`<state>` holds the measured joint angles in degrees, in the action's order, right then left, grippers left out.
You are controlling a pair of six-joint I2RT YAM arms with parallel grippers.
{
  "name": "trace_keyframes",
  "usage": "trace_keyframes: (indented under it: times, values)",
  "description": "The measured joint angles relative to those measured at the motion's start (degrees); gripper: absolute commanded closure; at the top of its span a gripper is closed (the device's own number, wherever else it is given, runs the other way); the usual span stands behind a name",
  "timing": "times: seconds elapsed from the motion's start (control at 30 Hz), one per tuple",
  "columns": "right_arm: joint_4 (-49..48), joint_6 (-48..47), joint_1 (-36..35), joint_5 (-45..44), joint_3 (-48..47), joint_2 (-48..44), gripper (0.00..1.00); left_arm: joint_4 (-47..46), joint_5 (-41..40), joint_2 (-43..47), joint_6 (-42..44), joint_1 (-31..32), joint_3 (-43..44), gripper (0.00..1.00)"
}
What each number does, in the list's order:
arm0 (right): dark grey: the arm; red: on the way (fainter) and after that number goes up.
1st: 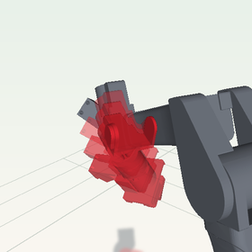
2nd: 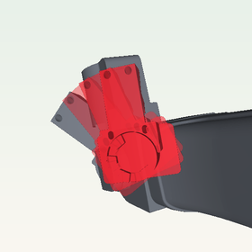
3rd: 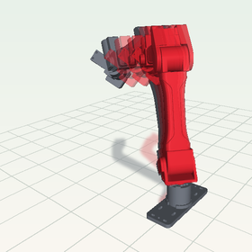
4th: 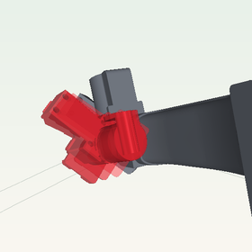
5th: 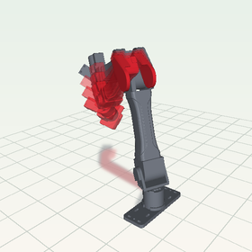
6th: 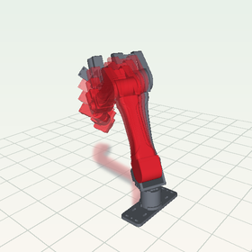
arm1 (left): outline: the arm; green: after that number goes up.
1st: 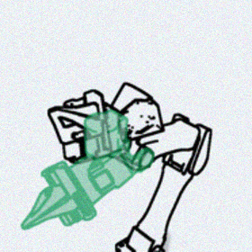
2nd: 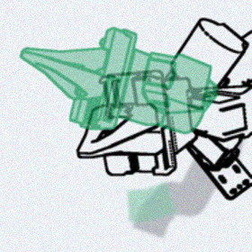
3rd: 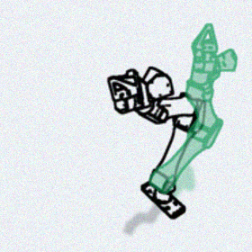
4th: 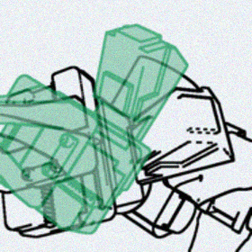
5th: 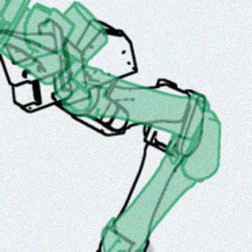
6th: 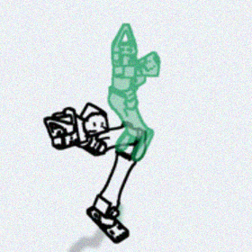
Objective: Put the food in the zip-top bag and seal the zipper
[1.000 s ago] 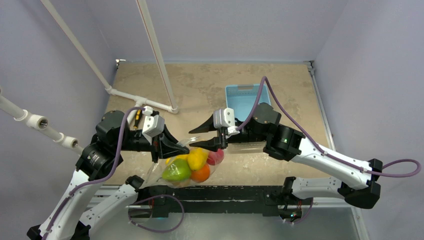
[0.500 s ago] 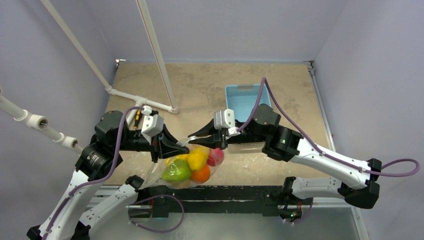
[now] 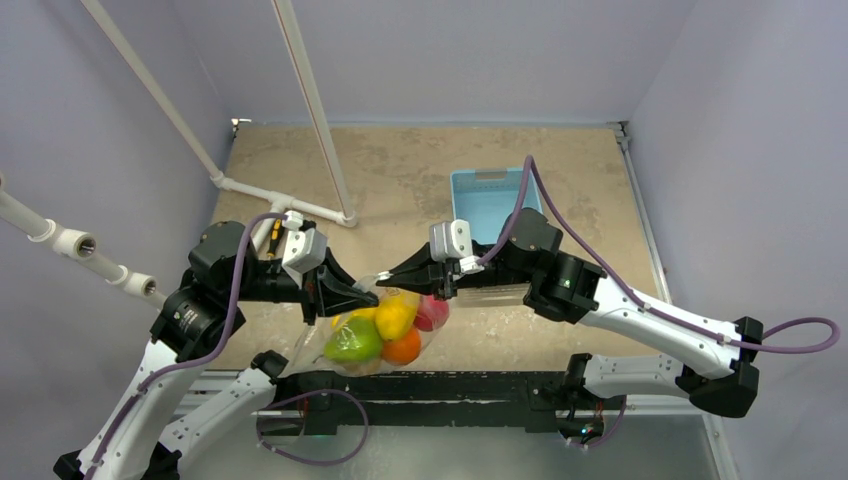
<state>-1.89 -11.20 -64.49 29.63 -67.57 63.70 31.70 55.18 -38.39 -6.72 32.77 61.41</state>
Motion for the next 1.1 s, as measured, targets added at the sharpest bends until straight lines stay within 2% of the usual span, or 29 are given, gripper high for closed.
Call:
trace_keyframes:
  times: [0.27, 0.37, 0.53, 0.87, 1.0, 1.1]
  values:
    - [-1.0, -0.3, 0.0, 0.2, 1.0, -0.9, 1.00, -0.7, -0.1, -0.1, -0.2, 0.0, 0.0, 1.00]
    - [-1.2, -0.4, 0.0, 0.2, 1.4, -1.2, 1.00, -0.4, -0.8, -0.4, 0.0, 0.0, 0.3, 0.74]
    - [-0.8, -0.4, 0.0, 0.0, 1.4, -1.2, 1.00, 1.9, -4.0, -1.2, 0.5, 0.0, 3.4, 0.53]
    - [1.2, 0.1, 0.0, -0.2, 1.4, -1.1, 1.00, 0.2, -4.6, -1.2, 0.2, 0.0, 8.2, 0.52]
    - [1.6, 0.7, 0.0, -0.5, 1.4, -1.1, 1.00, -2.0, -4.5, -1.6, -0.5, 0.0, 8.2, 0.58]
    - [1.6, 1.3, 0.0, -0.7, 1.4, -1.1, 1.00, -4.2, -3.9, -2.1, -1.5, 0.0, 8.1, 0.60]
